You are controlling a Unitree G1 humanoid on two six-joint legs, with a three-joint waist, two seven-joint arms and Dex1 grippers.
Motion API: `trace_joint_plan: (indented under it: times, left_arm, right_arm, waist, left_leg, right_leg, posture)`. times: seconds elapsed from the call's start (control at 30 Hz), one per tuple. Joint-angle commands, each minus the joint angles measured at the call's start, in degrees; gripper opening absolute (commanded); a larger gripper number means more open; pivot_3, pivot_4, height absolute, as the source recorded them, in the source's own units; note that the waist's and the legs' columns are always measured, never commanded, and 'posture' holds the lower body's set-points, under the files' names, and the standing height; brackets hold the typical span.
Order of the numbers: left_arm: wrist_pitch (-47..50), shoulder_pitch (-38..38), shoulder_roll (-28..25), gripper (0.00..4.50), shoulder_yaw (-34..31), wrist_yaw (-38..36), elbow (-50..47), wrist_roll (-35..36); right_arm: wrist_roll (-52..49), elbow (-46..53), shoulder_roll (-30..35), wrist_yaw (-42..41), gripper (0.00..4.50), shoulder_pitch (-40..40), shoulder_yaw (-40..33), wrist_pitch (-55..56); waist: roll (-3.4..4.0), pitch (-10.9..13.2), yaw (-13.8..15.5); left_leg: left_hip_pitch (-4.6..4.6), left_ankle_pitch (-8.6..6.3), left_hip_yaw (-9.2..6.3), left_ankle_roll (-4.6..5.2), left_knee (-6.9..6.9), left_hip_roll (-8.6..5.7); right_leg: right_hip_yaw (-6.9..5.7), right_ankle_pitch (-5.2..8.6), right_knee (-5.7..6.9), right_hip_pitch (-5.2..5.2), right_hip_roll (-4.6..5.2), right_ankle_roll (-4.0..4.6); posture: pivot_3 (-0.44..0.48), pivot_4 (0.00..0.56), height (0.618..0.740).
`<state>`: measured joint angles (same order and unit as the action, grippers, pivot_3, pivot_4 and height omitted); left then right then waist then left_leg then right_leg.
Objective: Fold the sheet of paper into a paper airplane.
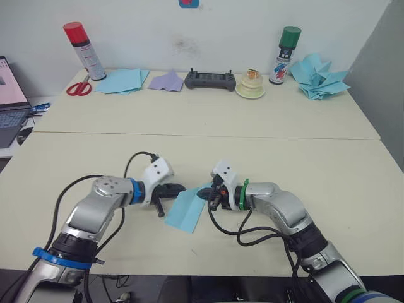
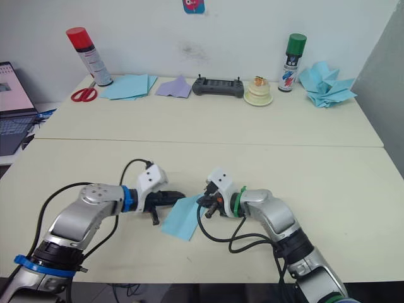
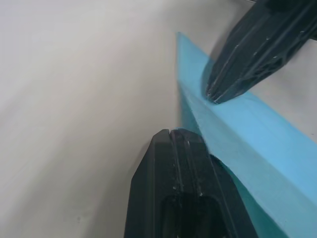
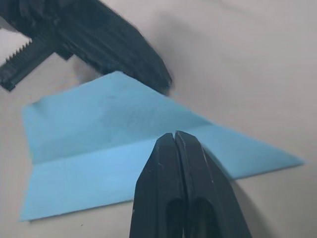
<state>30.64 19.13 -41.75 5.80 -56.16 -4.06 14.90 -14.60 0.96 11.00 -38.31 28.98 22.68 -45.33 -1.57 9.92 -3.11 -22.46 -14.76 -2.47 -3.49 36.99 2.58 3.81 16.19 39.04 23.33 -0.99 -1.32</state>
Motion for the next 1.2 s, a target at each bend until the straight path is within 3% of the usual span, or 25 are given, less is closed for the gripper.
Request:
trace_joint_plan:
  times: [0.03,0.27,0.43,0.73,0.93,1.2]
  left_arm:
    - [0.3,0.2,-0.9,0.06,-5.2,0.0,-4.8,3.6]
    - [0.3,-4.8,-2.0,0.06,-1.9,-1.3,-9.8,2.9]
    - [-4.0,-7.2,-0.9,0.06,3.0,1.3,-6.8,-3.0]
    - [-7.7,-9.5,0.1,0.06,6.3,1.4,-3.9,-6.0]
    - [-7.7,-8.4,0.6,0.06,6.3,1.1,-2.9,-6.1]
    - [-7.3,-8.4,1.0,0.06,6.2,1.6,-2.9,-6.0]
  right_arm:
    - [1.5,-0.1,1.1,0.3,0.00,0.3,0.5,-0.2]
    - [0.7,0.9,2.7,-1.1,0.00,-0.1,0.5,0.0]
    - [-0.6,2.8,3.1,-3.1,0.00,-0.4,0.0,1.8]
    - [0.6,4.3,4.4,-5.6,0.00,-2.9,0.1,12.2]
    - [4.4,-4.1,4.3,-0.3,0.00,-4.4,-2.2,15.1]
    - [4.3,-5.6,2.4,8.4,0.00,-7.4,-8.1,10.4]
  waist:
    - [0.00,0.0,0.0]
    - [0.00,0.0,0.1]
    - [0.00,0.0,0.1]
    - [0.01,0.0,0.5]
    - [0.01,-0.1,1.1]
    - [0.09,-0.3,1.3]
  left_leg:
    - [-0.01,0.00,0.00,0.00,0.00,-0.01]
    - [-0.02,0.00,0.06,0.00,0.00,-0.05]
    - [-0.01,0.00,0.02,0.00,0.00,-0.05]
    - [0.11,0.00,0.05,0.00,0.01,-0.05]
    - [0.17,0.00,0.08,0.00,0.04,-0.07]
    - [0.53,0.00,0.18,0.00,0.00,-0.06]
  right_leg:
    - [0.01,0.00,-0.01,0.00,0.00,0.00]
    - [0.06,0.00,-0.04,-0.02,0.05,0.00]
    - [0.02,0.00,-0.03,-0.02,0.04,0.00]
    - [0.04,0.00,-0.03,-0.11,0.05,0.00]
    - [0.06,-0.01,-0.02,-0.17,0.05,-0.01]
    - [0.18,0.00,0.01,-0.42,0.04,-0.01]
  posture:
    - [0.000,0.150,0.740]
    - [0.000,0.150,0.740]
    - [0.000,0.150,0.740]
    - [0.000,0.150,0.740]
    - [0.000,0.150,0.740]
    - [0.000,0.150,0.740]
